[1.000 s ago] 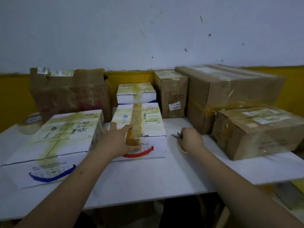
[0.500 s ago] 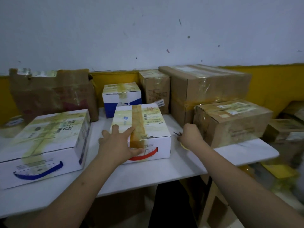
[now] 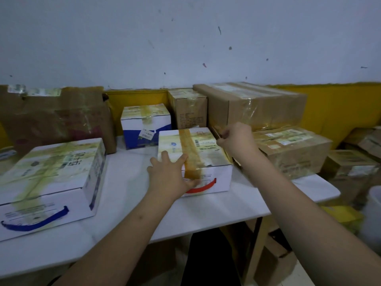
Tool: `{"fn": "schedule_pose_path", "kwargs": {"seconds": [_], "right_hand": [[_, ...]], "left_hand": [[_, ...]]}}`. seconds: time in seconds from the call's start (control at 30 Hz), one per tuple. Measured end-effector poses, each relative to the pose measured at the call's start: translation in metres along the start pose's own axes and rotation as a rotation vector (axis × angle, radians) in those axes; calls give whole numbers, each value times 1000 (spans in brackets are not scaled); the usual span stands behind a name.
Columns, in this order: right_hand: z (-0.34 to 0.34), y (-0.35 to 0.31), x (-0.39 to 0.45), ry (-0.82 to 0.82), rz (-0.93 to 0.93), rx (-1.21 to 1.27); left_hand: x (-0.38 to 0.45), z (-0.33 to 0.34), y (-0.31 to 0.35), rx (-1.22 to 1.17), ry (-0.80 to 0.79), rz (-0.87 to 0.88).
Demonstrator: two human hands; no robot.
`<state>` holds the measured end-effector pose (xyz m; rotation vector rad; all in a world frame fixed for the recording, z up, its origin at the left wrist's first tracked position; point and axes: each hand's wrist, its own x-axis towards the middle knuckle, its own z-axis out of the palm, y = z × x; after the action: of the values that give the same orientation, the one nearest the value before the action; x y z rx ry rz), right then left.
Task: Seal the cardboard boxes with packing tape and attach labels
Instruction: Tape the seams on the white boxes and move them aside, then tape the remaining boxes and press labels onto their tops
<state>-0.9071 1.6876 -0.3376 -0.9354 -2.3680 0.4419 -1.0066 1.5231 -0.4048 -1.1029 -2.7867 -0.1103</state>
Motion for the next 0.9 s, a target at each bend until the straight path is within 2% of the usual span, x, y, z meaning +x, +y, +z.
{"fn": "schedule_pose_path", "kwargs": {"seconds": [0.13,0.23,0.3,0.37,0.4,0.43,0.47,0.53,0.57,0.63,0.7,0.77,0.9], "right_hand": [[15,-48,6,-42,-132,-69],[36,-84,8,-76,-202,27],[53,-118,7,-121,-242,147],[76,-159,0,-211,-283,243],[92,-181,-7,-268,-301,260],[109,-201,-15,-315,-322,262],[127,-220,-22,-346,-344,259],[160,-245,-36,-382,-383,225],[174,-255,-42,-394,-399,193],[188,-262,-46,-416,-431,80],[186,-258,-46,-442,-447,-37],[172,-246,-45,-461,-437,-140],[136,-205,-42,-333,-447,-370]], "left_hand": [[8,3,23,-89,30,-29],[3,-9,-26,-492,0,82],[-3,-27,-94,-603,251,56],[-11,-44,-176,-445,540,-124],[-17,-50,-217,-348,606,-261],[-22,-52,-255,-264,599,-404],[-29,-51,-287,-219,521,-562],[-36,-37,-329,-249,234,-817],[-39,-29,-341,-288,96,-851],[-38,-22,-345,-308,-19,-775],[-37,-22,-335,-287,-8,-672],[-34,-18,-318,-327,16,-643],[-12,-12,-253,-459,4,-631]]}}
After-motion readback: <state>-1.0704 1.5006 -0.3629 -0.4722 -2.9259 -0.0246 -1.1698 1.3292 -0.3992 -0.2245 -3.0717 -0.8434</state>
